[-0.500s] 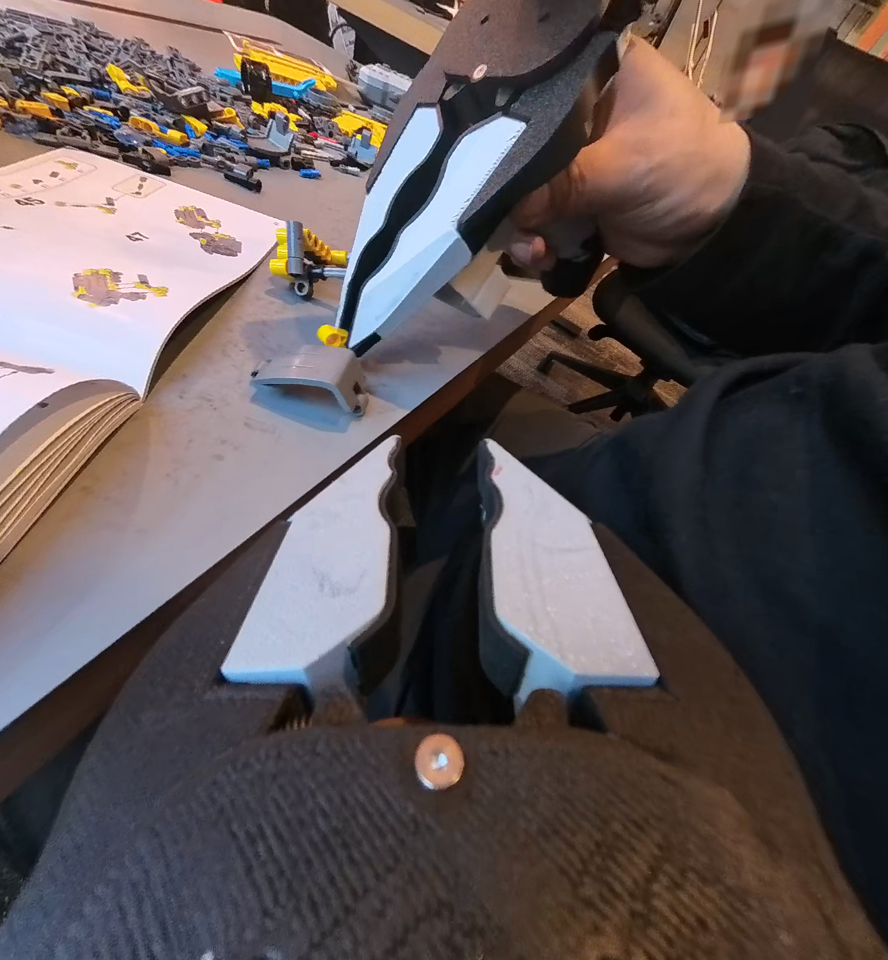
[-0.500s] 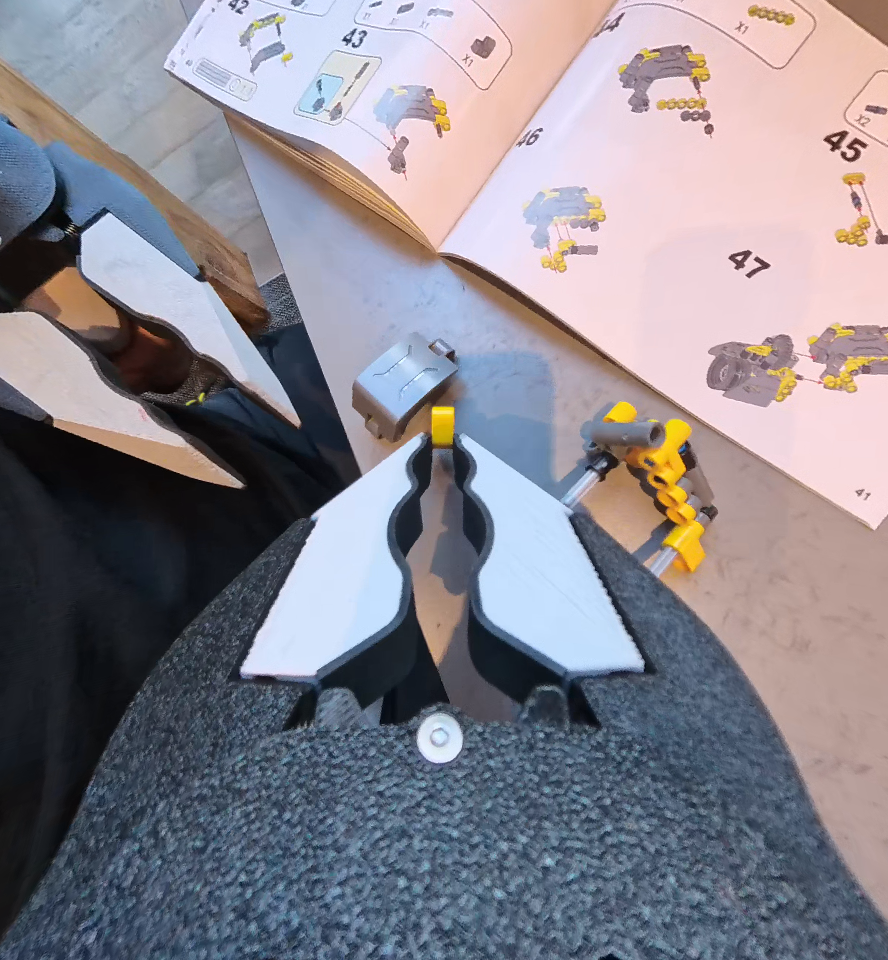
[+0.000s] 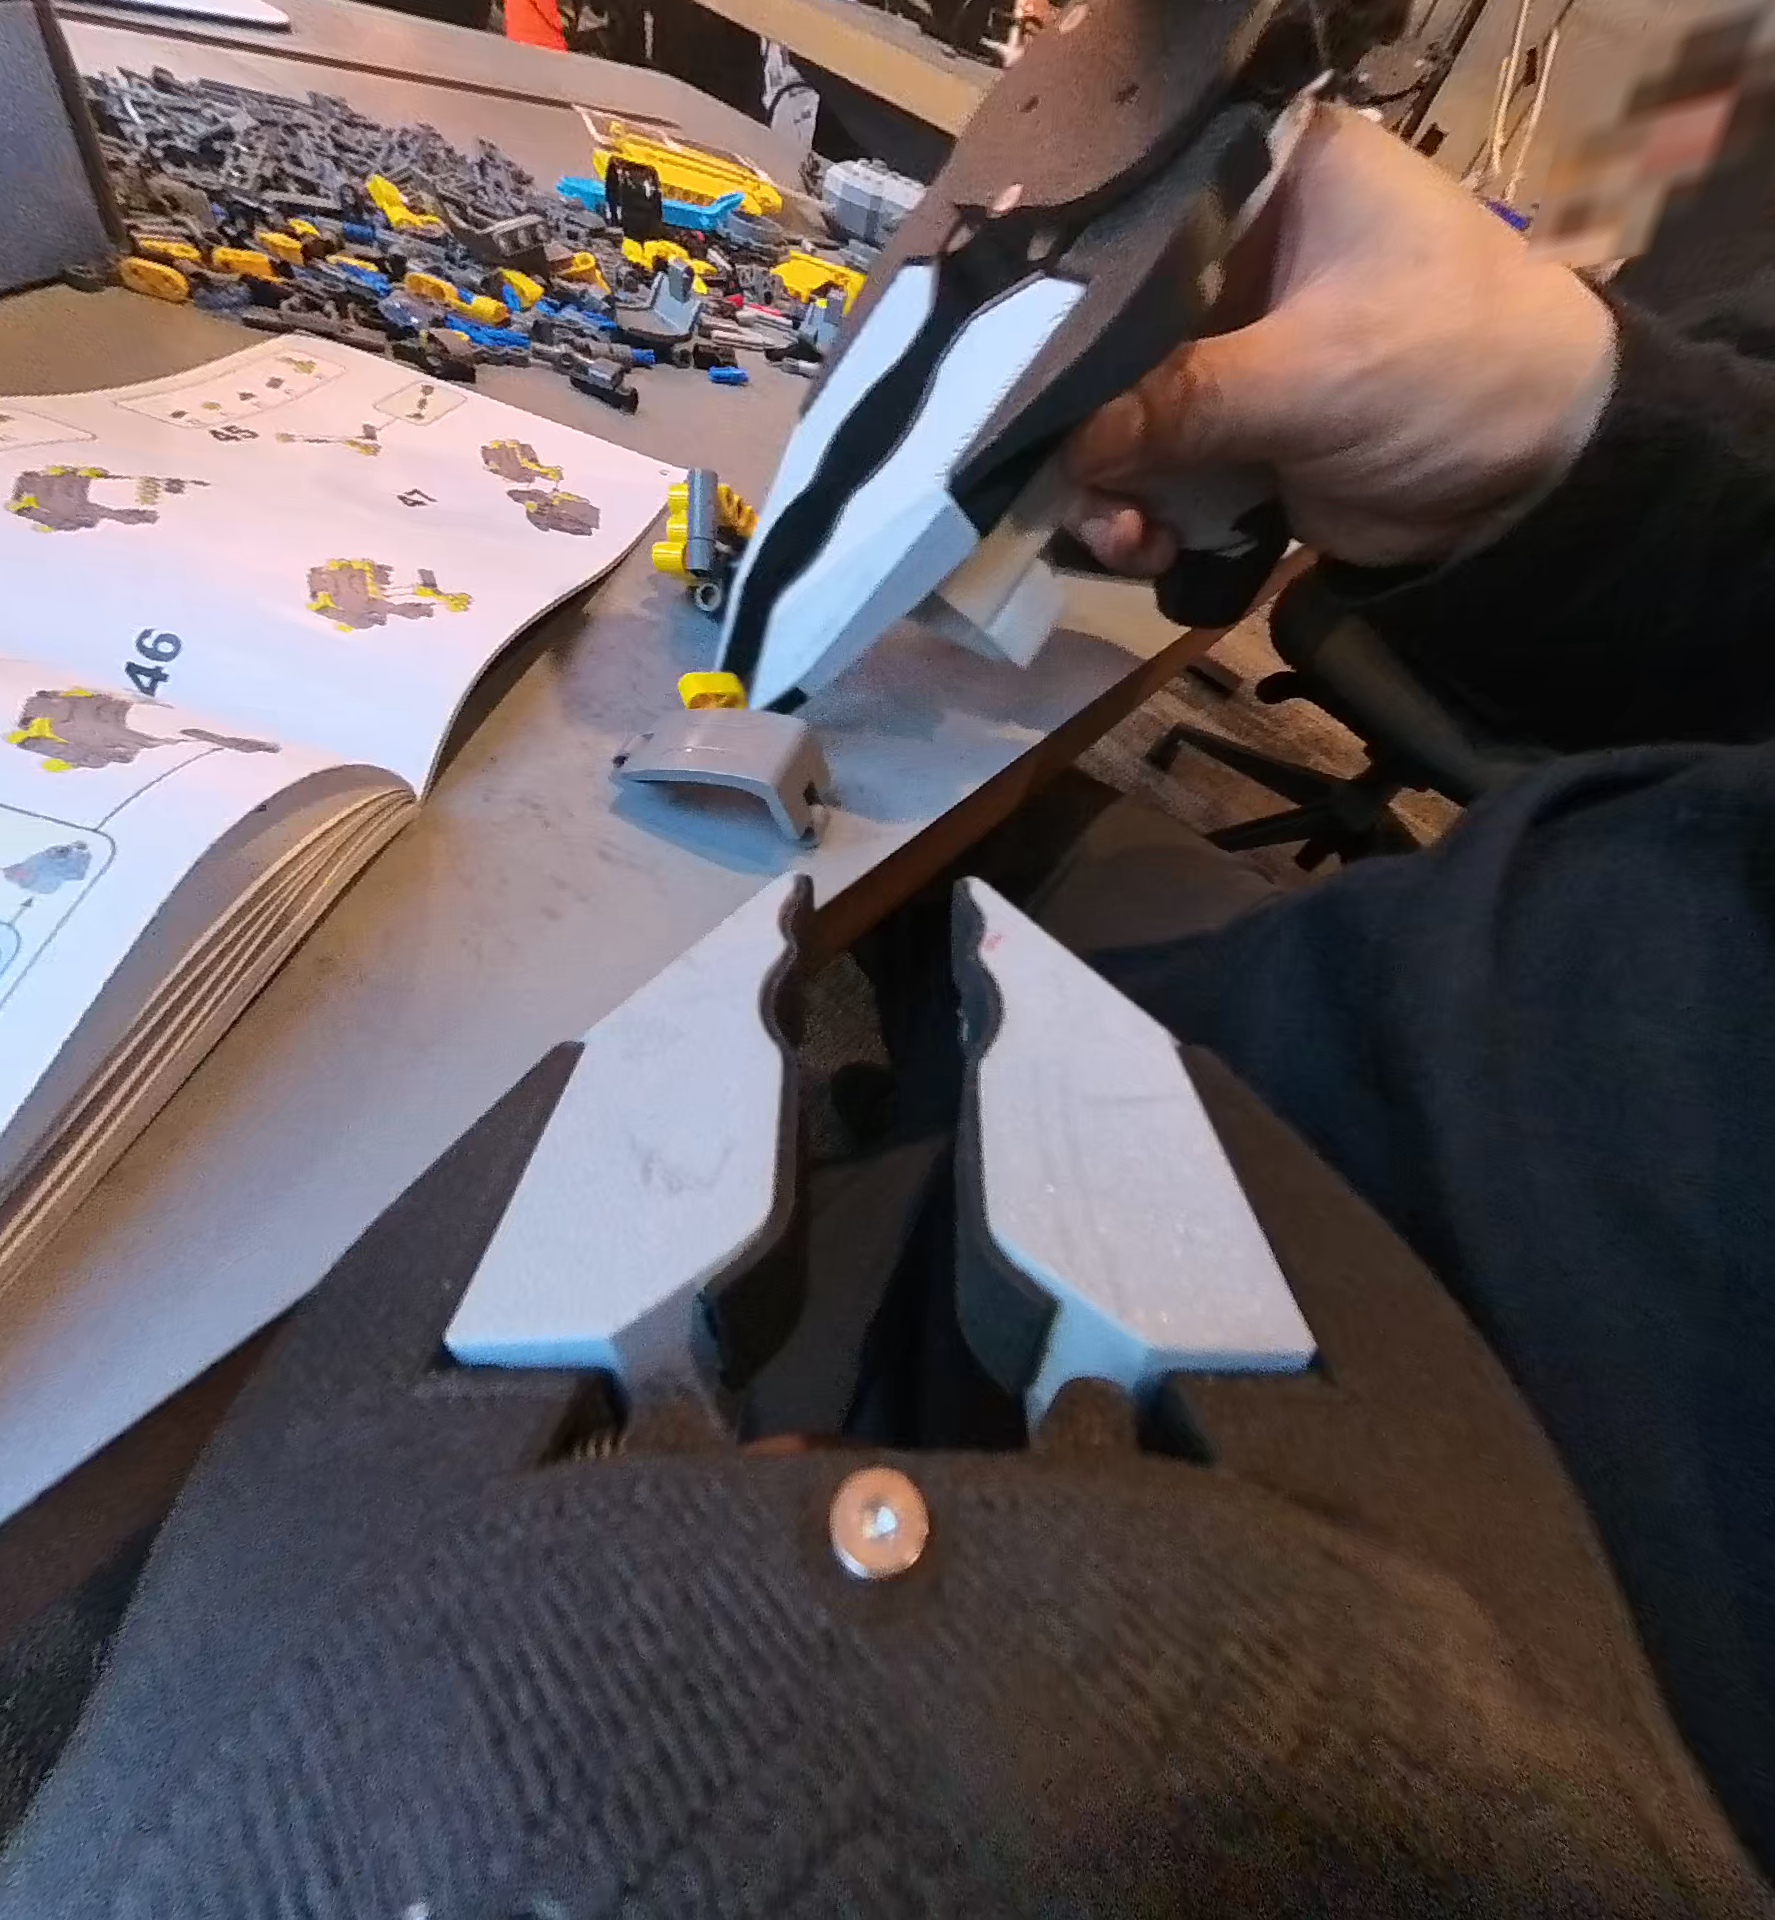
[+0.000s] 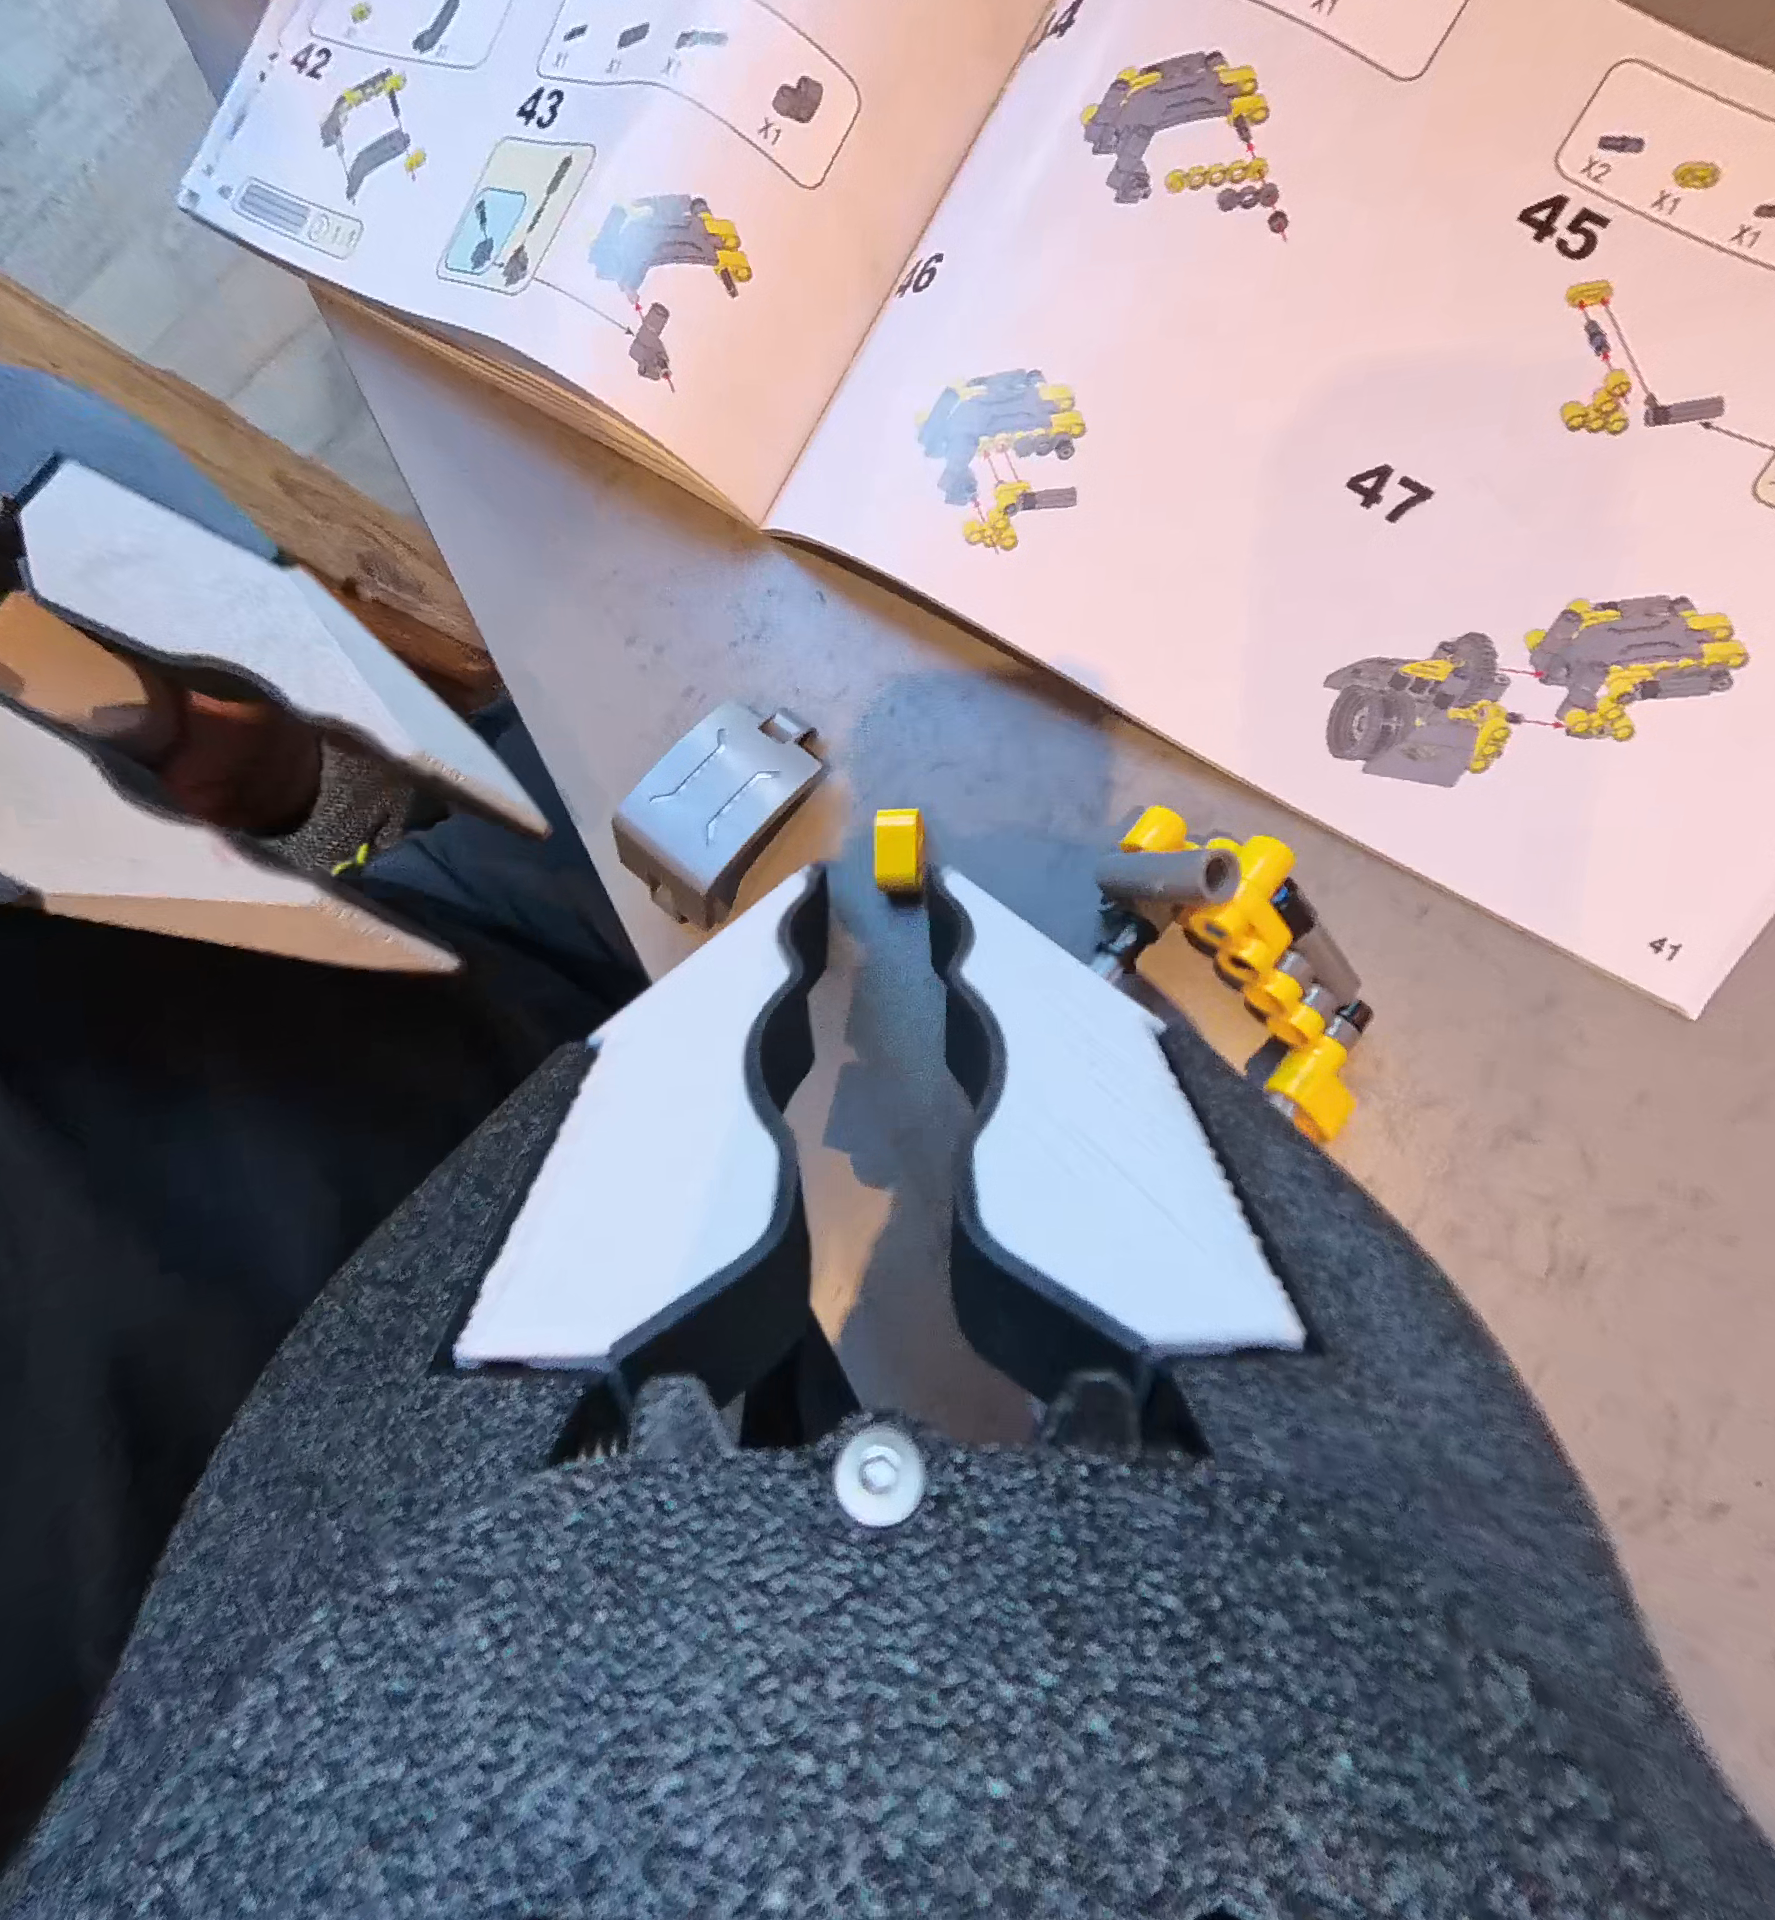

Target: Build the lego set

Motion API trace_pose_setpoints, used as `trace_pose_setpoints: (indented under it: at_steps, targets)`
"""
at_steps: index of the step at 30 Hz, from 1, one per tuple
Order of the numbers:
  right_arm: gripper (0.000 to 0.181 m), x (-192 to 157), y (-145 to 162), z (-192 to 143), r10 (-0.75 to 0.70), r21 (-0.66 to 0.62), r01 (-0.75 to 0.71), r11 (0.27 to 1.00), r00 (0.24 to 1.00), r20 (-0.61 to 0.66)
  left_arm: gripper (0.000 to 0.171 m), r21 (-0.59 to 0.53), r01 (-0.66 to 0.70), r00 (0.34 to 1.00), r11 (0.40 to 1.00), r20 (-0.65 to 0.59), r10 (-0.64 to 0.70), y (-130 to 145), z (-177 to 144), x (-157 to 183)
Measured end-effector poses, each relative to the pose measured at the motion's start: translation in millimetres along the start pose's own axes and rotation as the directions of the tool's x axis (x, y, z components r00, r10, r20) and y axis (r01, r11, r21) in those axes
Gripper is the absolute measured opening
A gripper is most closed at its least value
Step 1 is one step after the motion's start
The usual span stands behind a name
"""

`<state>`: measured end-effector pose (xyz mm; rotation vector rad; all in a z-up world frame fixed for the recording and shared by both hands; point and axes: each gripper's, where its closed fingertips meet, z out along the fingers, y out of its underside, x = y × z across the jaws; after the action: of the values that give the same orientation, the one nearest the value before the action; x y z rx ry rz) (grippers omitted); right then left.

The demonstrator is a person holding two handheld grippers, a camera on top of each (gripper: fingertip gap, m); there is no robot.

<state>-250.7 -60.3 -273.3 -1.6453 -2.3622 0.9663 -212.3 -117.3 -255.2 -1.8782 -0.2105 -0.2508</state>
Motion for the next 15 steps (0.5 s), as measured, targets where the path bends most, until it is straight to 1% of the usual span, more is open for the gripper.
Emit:
trace_pose_setpoints:
  at_steps: [5,9,13,15]
  targets:
    - [0.020,-2,7,-6,-0.030,-0.008,0.030,1.000,1.000,0.004,0.025,0.016,0.029,0.998,0.999,0.049,-0.030,-9,-2,-15]
    - [0.017,-4,4,-1,-0.061,0.012,0.061,0.998,0.998,0.019,0.026,0.003,0.076,0.995,0.997,0.062,-0.076,-13,5,-24]
    - [0.013,-6,-2,4,-0.079,0.022,0.078,0.997,0.996,0.042,0.025,-0.037,0.109,0.993,0.993,0.049,-0.108,-15,16,-28]
    - [0.013,-8,-2,4,-0.093,0.020,0.092,0.996,0.994,0.054,0.019,-0.060,0.134,0.991,0.989,0.009,-0.134,-14,20,-25]
